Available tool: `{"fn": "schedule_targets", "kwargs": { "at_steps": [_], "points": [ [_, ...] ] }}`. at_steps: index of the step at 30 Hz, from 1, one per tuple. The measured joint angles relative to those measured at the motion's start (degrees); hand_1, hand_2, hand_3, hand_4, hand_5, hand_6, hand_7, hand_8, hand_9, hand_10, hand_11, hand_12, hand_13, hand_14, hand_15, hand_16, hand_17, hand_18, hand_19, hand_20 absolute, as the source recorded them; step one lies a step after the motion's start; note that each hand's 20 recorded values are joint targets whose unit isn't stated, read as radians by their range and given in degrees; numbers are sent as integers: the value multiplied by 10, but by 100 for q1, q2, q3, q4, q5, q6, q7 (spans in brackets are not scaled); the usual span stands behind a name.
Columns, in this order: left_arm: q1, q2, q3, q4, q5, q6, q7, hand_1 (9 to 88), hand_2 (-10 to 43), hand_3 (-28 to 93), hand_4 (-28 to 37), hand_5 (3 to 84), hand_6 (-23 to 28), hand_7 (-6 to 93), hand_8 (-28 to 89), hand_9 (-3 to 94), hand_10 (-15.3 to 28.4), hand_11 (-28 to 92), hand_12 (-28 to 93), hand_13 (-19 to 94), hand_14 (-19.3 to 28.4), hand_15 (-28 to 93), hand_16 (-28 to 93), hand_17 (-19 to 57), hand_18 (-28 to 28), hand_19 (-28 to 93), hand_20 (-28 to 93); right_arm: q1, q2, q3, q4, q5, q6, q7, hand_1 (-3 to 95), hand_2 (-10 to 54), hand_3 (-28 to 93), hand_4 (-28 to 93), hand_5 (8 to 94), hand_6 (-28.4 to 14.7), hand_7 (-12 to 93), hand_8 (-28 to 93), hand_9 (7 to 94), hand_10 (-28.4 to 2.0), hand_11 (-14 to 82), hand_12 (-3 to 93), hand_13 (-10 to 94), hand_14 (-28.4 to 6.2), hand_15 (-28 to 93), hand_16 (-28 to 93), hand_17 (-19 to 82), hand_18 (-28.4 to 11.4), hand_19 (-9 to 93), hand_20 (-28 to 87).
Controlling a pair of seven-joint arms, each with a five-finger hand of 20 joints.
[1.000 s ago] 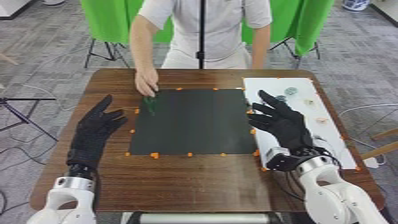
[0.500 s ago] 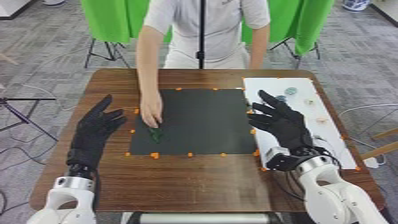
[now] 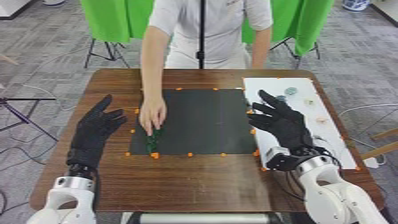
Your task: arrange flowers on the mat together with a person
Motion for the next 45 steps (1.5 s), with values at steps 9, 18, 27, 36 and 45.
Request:
{"fn": "schedule_targets", "kwargs": {
  "at_steps": [9,18,27,36,45],
  "points": [
    [0,0,0,0,0,0,-1,237,36,792,-283,316,46,90,-78,335,186,270,104,220,244,533,-94,-77,230,458,119,-2,-2,5,0,-5,0,-1,110,83,787,-283,360,43,123,-112,388,-127,99,146,280,-190,286,138,22,-230,404,156],
    [0,0,0,0,1,0,-5,236,36,792,-282,316,47,89,-78,335,186,270,105,220,244,534,-94,-76,230,458,119,-5,-2,12,0,-7,-1,4,111,84,787,-283,360,43,124,-113,388,-127,101,148,281,-191,296,139,21,-231,408,158],
    [0,-7,3,0,1,2,-4,237,37,791,-282,316,46,89,-78,335,185,269,105,221,244,535,-94,-76,230,458,119,25,35,16,0,-33,-1,34,134,69,785,-282,367,40,127,-112,409,-138,121,151,317,-195,383,140,40,-238,469,191],
    [11,9,-1,-6,-1,8,9,236,37,791,-282,316,46,90,-78,335,186,270,105,221,244,534,-94,-76,230,458,119,-18,594,398,-278,-1368,498,193,201,19,784,-270,406,23,154,-121,466,-140,185,152,424,-182,565,115,129,-246,607,252],
    [29,65,-2,-11,-7,21,22,238,38,791,-282,316,46,90,-78,335,186,271,105,221,244,534,-94,-76,230,458,119,-244,1534,974,-656,-2776,1826,1457,228,-20,776,-256,438,1,167,-122,490,-142,214,151,484,-176,634,107,211,-244,703,260]
  ]
}}
